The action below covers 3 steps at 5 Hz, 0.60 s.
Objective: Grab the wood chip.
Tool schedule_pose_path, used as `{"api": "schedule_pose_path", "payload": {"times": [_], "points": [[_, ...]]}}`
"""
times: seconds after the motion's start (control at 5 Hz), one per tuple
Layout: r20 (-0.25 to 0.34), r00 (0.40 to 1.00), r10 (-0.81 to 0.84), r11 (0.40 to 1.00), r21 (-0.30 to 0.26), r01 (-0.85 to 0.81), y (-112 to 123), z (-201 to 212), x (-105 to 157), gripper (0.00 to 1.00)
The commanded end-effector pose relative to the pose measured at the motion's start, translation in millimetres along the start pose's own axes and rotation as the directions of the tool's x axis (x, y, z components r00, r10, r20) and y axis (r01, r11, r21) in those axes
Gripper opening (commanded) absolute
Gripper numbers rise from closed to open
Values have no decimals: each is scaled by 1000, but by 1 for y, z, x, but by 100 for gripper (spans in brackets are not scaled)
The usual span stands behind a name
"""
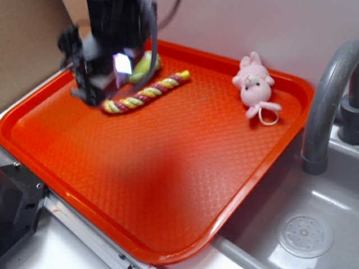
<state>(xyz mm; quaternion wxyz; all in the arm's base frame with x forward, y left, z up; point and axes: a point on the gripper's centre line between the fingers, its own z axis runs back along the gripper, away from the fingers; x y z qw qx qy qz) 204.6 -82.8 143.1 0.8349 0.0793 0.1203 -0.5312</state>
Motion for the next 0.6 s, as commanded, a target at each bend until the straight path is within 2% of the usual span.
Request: {"api": "schedule_pose_path", "payload": {"times": [0.0, 0.2, 0.4], "points": [[43, 854, 519, 855, -12, -519, -27, 58, -54, 0], [82, 691, 718, 696, -63, -715, -30, 69, -64, 0], [122, 538, 834, 550, -110, -828, -31, 72, -67, 0]]}}
